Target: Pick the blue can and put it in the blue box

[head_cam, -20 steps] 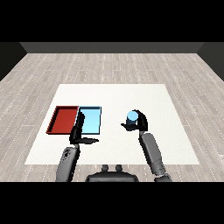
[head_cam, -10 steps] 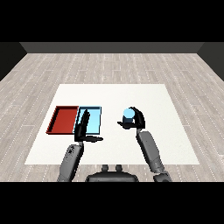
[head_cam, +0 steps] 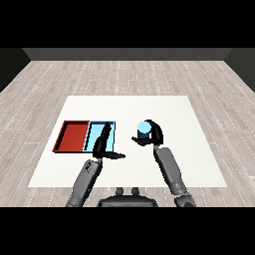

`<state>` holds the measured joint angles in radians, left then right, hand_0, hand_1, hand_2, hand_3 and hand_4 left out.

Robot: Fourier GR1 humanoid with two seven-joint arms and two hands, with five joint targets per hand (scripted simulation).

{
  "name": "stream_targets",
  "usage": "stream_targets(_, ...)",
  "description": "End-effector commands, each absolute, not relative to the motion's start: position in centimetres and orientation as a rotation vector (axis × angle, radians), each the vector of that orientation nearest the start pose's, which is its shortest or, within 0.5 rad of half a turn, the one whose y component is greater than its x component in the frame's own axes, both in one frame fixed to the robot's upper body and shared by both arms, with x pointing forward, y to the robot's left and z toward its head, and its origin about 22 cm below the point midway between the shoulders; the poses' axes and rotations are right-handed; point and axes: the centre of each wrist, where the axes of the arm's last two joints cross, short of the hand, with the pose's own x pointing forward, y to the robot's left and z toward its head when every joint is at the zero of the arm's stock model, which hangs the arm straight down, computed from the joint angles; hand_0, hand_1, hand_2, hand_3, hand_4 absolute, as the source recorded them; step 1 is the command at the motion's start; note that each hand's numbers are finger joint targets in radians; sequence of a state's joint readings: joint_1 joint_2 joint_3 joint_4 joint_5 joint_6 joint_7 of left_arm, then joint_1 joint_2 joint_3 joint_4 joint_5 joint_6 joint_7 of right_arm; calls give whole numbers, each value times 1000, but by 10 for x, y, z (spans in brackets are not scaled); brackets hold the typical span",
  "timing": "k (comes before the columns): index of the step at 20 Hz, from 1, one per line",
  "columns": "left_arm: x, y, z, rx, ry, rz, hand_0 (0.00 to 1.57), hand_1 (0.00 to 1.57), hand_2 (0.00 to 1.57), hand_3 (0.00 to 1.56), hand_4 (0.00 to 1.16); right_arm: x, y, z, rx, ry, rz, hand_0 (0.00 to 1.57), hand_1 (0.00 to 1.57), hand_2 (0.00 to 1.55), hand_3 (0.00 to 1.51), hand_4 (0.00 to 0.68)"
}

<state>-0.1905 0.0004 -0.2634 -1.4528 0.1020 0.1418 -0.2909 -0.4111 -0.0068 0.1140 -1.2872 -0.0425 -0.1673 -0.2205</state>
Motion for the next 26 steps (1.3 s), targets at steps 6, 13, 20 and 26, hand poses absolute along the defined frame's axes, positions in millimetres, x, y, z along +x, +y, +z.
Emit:
stream_targets(6, 275, 123, 11, -257, -1857, -122, 0, 0, 0, 0, 0, 318, -142, 57, 162, -1888, 81, 1458, 1458, 1468, 1379, 551)
stream_targets(13, 283, 101, -21, -236, -1827, -140, 0, 0, 0, 0, 0, 314, -105, 46, 190, -1878, 116, 1434, 1434, 1462, 1367, 558)
stream_targets(20, 283, 90, -21, -295, -1775, -148, 0, 0, 0, 0, 0, 309, -105, 51, 252, -1894, 118, 1447, 1447, 1467, 1371, 553)
stream_targets(26, 291, 79, -26, -266, -1756, -132, 0, 0, 0, 0, 0, 321, -121, 35, 264, -1895, 130, 1437, 1437, 1463, 1373, 553)
